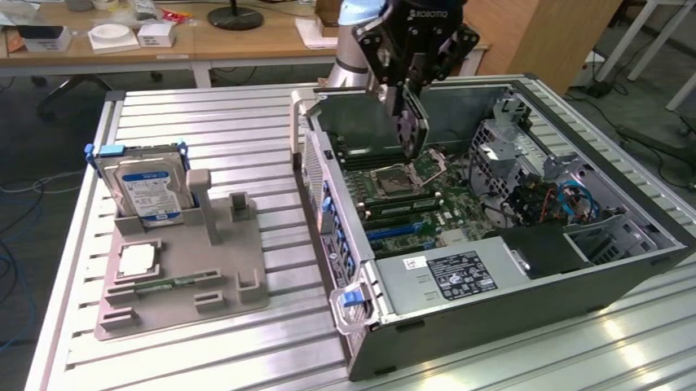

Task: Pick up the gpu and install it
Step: 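Pick up the gpu and move the gpu toward the slot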

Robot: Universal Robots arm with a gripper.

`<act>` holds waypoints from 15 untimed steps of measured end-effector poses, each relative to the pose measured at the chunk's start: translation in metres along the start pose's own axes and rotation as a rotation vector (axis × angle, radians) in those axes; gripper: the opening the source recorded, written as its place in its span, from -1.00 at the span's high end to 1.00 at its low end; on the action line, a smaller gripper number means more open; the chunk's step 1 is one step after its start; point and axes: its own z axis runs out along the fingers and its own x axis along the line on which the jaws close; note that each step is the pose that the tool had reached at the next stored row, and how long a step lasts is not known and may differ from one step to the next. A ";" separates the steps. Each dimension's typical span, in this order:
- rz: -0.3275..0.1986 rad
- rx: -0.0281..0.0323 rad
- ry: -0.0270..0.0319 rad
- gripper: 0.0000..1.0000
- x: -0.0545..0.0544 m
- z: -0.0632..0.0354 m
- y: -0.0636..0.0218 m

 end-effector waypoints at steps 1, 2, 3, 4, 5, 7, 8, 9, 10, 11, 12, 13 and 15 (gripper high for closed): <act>0.000 0.0000 0.0000 0.47 -0.003 0.0001 0.0001; 0.000 0.0000 0.0000 0.47 -0.007 0.0002 0.0002; 0.000 -0.0001 0.0000 0.47 -0.010 0.0002 0.0002; 0.000 0.0000 0.0000 0.47 -0.013 0.0002 0.0003; 0.000 0.0000 0.0003 0.47 -0.017 0.0003 0.0004; 0.000 0.0000 0.0012 0.47 -0.021 0.0004 0.0005; 0.000 0.0000 0.0022 0.47 -0.023 0.0005 0.0006; 0.001 0.0000 0.0030 0.47 -0.025 0.0005 0.0006; 0.001 0.0001 0.0036 0.47 -0.028 0.0005 0.0007; 0.001 0.0001 0.0041 0.47 -0.030 0.0006 0.0007; 0.001 0.0001 0.0045 0.47 -0.033 0.0006 0.0008; 0.001 0.0001 0.0049 0.47 -0.035 0.0007 0.0008; 0.001 0.0002 0.0060 0.47 -0.042 0.0008 0.0010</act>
